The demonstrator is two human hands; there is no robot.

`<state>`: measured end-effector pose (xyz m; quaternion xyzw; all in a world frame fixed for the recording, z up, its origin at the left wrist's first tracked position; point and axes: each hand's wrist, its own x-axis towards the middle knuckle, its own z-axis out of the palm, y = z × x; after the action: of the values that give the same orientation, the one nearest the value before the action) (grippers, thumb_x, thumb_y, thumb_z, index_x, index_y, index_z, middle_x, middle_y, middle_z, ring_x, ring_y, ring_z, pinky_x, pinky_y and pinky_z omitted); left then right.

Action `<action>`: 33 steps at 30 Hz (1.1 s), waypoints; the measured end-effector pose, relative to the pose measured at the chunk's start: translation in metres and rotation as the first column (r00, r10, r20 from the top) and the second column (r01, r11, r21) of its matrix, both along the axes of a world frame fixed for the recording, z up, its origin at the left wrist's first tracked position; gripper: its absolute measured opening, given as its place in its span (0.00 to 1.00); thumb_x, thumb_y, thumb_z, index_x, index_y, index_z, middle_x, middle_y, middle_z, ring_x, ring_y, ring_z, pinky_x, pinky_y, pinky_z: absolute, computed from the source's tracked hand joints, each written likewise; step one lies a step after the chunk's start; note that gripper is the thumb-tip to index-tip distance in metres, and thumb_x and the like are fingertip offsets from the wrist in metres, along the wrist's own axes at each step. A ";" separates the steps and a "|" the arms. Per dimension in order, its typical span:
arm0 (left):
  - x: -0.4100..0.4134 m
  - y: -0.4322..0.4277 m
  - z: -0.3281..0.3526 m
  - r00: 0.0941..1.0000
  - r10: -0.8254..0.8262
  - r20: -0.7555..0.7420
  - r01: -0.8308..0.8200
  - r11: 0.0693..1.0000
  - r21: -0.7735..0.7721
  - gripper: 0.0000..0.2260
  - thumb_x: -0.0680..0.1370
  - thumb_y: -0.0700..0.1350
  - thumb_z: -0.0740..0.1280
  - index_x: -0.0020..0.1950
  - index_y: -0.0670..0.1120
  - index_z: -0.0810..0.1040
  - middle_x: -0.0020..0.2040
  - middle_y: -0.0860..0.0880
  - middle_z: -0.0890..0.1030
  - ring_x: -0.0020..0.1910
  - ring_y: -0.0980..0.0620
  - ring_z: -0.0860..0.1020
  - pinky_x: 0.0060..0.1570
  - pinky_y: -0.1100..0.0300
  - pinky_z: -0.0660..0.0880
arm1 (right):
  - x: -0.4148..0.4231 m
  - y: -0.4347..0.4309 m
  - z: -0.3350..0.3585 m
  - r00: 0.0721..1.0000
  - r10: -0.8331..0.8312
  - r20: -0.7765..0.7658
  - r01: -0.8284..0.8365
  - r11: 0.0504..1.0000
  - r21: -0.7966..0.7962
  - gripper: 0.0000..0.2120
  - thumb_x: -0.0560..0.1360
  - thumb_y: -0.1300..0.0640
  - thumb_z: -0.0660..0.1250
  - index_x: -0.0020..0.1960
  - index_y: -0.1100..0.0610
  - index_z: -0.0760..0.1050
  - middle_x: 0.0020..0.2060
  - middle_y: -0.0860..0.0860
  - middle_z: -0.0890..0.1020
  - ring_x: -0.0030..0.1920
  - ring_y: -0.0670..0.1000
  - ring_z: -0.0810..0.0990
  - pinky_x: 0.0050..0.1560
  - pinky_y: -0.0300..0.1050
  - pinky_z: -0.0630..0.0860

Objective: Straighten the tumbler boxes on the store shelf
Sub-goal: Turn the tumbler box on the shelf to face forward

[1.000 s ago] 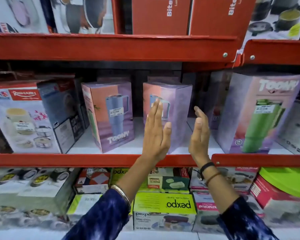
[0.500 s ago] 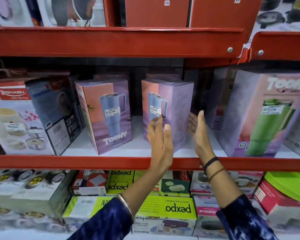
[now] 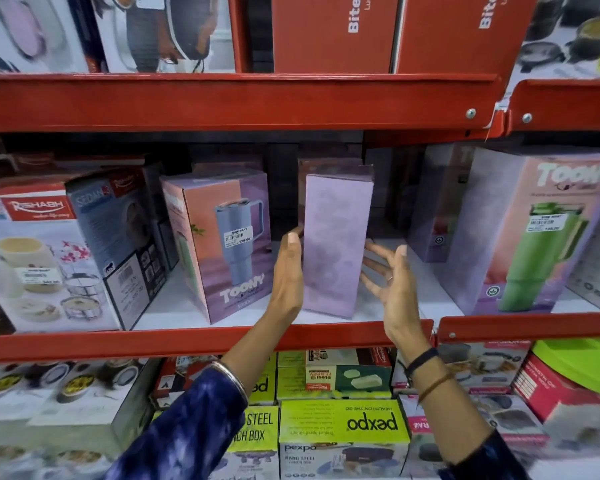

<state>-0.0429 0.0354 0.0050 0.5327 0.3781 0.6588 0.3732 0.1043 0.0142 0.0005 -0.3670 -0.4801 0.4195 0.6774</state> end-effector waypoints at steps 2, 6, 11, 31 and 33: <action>-0.006 0.005 -0.004 0.999 -0.030 0.026 0.030 0.999 -0.020 0.34 0.70 0.74 0.55 0.66 0.54 0.73 0.67 0.45 0.76 0.67 0.44 0.73 0.68 0.38 0.68 | -0.006 -0.004 -0.005 1.000 -0.010 0.007 0.010 1.000 0.019 0.23 0.79 0.43 0.48 0.55 0.53 0.77 0.55 0.47 0.81 0.58 0.48 0.79 0.55 0.41 0.77; -0.009 0.002 -0.008 1.000 0.015 -0.019 -0.015 0.999 -0.034 0.28 0.74 0.70 0.50 0.65 0.57 0.72 0.68 0.49 0.74 0.68 0.48 0.72 0.70 0.41 0.67 | -0.008 0.001 -0.003 0.994 -0.105 0.038 0.104 0.994 0.016 0.26 0.80 0.42 0.45 0.53 0.54 0.78 0.53 0.51 0.82 0.56 0.49 0.80 0.55 0.43 0.77; 0.020 -0.035 -0.010 0.959 0.278 -0.055 -0.277 0.961 0.017 0.21 0.79 0.61 0.46 0.67 0.55 0.66 0.64 0.53 0.65 0.67 0.53 0.65 0.70 0.54 0.60 | 0.007 0.042 0.017 0.969 -0.247 -0.007 0.245 0.965 -0.097 0.28 0.81 0.42 0.46 0.64 0.59 0.73 0.64 0.57 0.77 0.63 0.54 0.75 0.69 0.55 0.68; 0.025 -0.031 0.014 1.000 0.012 0.022 -0.008 0.987 -0.162 0.43 0.66 0.78 0.44 0.76 0.57 0.58 0.78 0.54 0.60 0.74 0.57 0.59 0.74 0.50 0.54 | 0.035 0.044 0.028 1.000 -0.025 -0.008 0.023 0.985 -0.171 0.39 0.76 0.33 0.39 0.59 0.59 0.77 0.51 0.53 0.82 0.51 0.49 0.79 0.52 0.42 0.73; 0.016 -0.025 0.018 0.998 -0.001 0.057 0.011 0.985 -0.173 0.37 0.73 0.73 0.42 0.77 0.54 0.57 0.79 0.53 0.58 0.77 0.52 0.57 0.70 0.50 0.57 | 0.035 0.039 0.023 1.000 -0.023 -0.002 0.022 0.989 -0.144 0.40 0.77 0.34 0.38 0.61 0.60 0.77 0.53 0.55 0.82 0.52 0.48 0.80 0.52 0.43 0.74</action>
<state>-0.0267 0.0103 0.0232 0.4804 0.4216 0.6373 0.4305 0.1392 0.0533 0.0236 -0.4195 -0.4432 0.4459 0.6548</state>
